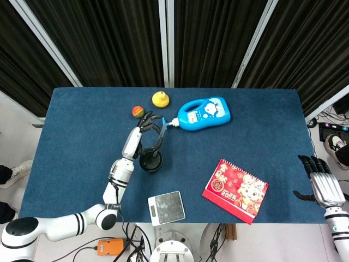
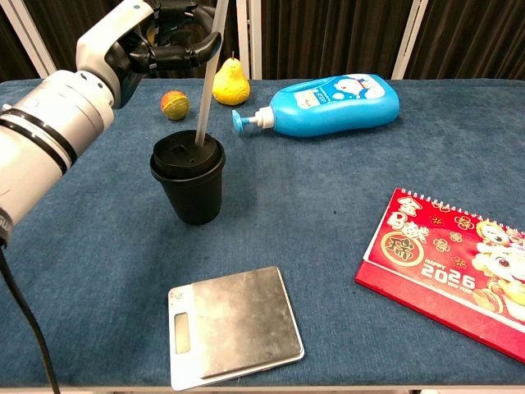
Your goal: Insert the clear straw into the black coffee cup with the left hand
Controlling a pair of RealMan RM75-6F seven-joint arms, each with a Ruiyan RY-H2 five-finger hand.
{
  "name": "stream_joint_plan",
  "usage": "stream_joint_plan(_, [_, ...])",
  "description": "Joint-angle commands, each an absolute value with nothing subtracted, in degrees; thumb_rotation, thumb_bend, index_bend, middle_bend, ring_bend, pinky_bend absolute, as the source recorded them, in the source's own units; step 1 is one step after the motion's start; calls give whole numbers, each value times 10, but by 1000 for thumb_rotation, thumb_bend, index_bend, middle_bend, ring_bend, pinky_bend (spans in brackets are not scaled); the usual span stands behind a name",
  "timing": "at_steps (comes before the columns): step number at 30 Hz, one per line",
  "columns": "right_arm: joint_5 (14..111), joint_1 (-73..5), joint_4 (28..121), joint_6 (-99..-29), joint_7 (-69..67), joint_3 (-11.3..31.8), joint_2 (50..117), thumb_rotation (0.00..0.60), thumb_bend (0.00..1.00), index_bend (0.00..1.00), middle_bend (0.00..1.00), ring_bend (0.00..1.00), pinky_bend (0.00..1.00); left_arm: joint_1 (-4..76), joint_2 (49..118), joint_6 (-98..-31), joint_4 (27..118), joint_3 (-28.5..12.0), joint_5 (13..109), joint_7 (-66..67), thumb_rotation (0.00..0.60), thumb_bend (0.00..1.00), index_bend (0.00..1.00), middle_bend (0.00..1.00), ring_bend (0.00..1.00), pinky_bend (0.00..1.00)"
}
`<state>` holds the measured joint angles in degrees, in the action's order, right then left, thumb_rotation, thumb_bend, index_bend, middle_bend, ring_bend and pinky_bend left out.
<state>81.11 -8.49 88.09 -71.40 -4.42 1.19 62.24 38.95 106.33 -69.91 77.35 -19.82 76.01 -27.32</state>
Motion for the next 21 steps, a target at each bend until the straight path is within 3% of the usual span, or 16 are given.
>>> stream_joint_plan(1, [811,-85,880,-714,-45,12,623,600,294,38,136,0,79,387,1063,-701,772,-195,762,-274,600,425,562,201,3,4])
stream_joint_plan(10, [814,-83,877,-718,-51,11,624,600,294,38,135,0,79,371,1062,-716,769,-173,774,-264,600,414,518,191,2,3])
stream_joint_plan(12, [816,-83,876,-719,-53,11,624,600,294,38,136,0,79,368,1057,-712,776,-168,771,-254,600,389,437,172,0,1])
stream_joint_plan(15, [817,-83,876,-721,-54,11,624,600,294,38,135,0,79,364,1047,-705,793,-164,764,-237,600,309,187,99,0,0])
stream_joint_plan(17, [819,-83,876,-722,-55,12,624,600,293,39,135,0,79,361,1040,-705,804,-162,762,-220,600,278,86,65,0,0])
stream_joint_plan(21, [821,-83,875,-726,-59,14,622,600,294,38,136,0,79,352,1011,-699,831,-150,760,-180,600,234,4,13,0,0])
